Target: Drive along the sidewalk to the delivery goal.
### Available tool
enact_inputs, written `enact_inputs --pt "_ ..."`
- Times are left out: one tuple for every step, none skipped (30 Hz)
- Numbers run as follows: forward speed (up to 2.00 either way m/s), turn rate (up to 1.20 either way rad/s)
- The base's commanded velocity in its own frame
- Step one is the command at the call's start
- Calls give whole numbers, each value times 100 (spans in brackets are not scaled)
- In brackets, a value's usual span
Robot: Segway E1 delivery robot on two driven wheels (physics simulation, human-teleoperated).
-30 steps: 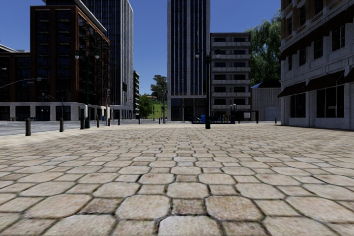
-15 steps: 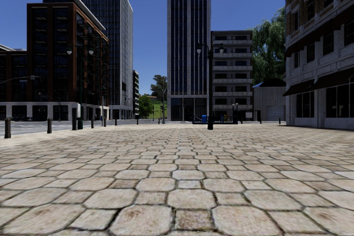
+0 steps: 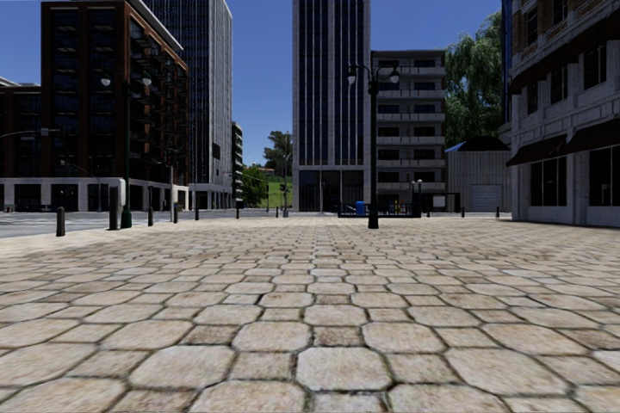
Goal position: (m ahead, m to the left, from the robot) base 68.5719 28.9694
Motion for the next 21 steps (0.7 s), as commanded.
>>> enact_inputs --pt "200 0" --pt "200 0" --pt "200 0" --pt "200 0" --pt "200 0" --pt "200 0" --pt "200 0" --pt "200 0" --pt "200 0" --pt "200 0" --pt "200 0" --pt "200 0" --pt "200 0" --pt "200 0" --pt "200 0" --pt "200 0" --pt "200 0" --pt "200 0" --pt "200 0" --pt "200 0" --pt "200 0"
